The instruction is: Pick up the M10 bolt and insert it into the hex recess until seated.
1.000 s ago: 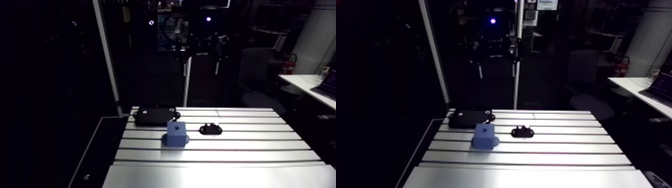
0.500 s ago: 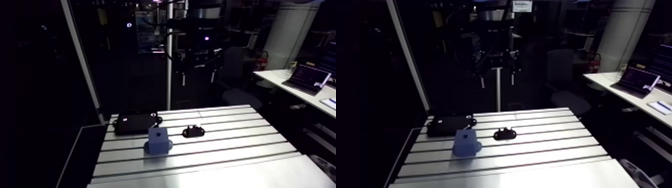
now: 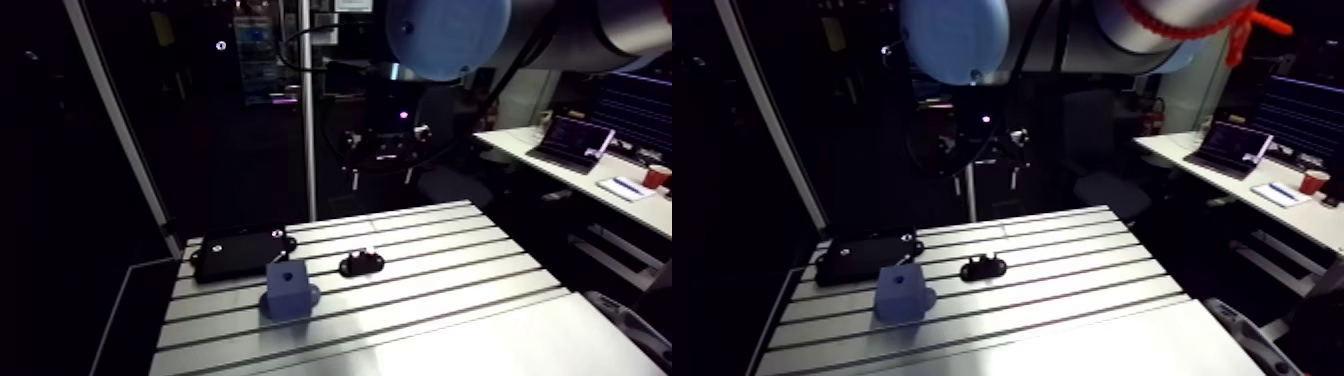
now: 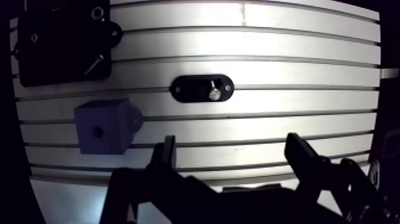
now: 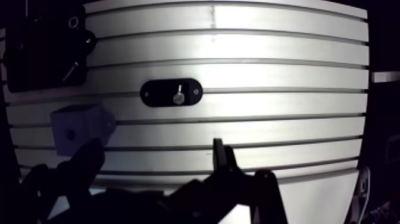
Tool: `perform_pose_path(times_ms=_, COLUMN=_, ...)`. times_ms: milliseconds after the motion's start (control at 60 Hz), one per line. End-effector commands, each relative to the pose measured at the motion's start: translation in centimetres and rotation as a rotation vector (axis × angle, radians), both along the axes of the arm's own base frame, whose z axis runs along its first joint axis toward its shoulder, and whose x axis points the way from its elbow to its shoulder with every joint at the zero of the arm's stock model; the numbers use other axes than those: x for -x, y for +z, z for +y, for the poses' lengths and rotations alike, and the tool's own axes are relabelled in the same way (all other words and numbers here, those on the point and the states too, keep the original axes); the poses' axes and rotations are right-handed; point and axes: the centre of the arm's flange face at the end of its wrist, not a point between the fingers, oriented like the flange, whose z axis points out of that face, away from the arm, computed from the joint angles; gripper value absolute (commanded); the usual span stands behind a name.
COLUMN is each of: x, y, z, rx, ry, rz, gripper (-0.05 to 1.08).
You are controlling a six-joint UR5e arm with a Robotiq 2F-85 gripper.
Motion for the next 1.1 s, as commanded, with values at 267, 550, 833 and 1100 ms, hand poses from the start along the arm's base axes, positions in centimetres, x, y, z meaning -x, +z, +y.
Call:
perform_pose_path(times_ms=267, x=0.7, y=-4.9, z=1.3, rx=0.027, ry=-0.010, rz=0.007, gripper=0.01)
perform_pose_path(times_ms=550, x=1.2, y=-7.7, z=1.4, rx=0.024, ry=-0.008, rz=-0.006, gripper=0.12)
perform_pose_path(times_ms=833, x=1.7, y=-9.3, z=1.4, rx=0.018, ry=-0.005, rz=-0.009, gripper=0.25)
perform_pose_path(times_ms=1100, x=2.0, y=-10.5, z=1.1, rx=0.024, ry=0.002, rz=-0.023, gripper=0.36)
